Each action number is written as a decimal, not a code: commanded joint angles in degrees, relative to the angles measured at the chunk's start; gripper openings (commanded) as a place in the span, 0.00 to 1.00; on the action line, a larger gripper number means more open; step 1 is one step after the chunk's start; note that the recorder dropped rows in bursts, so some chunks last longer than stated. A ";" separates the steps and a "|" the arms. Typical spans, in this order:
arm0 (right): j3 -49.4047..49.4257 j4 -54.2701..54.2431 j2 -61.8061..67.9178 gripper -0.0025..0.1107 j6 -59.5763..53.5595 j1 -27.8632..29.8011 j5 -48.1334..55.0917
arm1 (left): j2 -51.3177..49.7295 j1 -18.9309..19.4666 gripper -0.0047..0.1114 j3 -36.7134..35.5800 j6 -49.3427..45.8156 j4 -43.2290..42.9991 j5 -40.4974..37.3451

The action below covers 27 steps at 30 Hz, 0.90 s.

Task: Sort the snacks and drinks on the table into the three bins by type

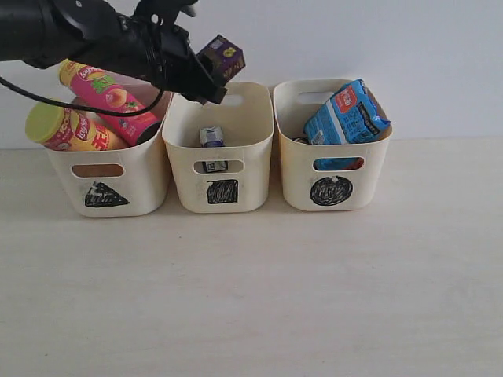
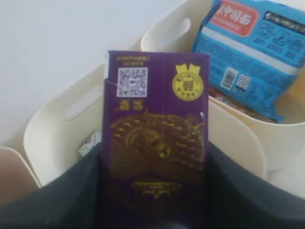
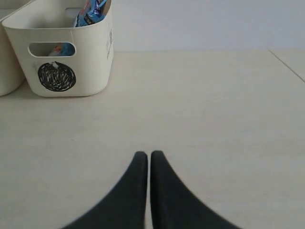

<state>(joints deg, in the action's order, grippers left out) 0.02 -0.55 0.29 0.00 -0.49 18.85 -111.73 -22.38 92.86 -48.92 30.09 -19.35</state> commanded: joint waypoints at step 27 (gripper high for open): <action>-0.02 0.00 -0.29 0.02 0.00 -0.05 -0.38 | -12.16 1.88 0.41 13.78 12.06 -6.31 -8.95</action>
<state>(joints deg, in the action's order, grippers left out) 0.02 -0.55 0.29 0.00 -0.49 18.85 -126.04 -20.57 106.18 -42.05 28.79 -25.71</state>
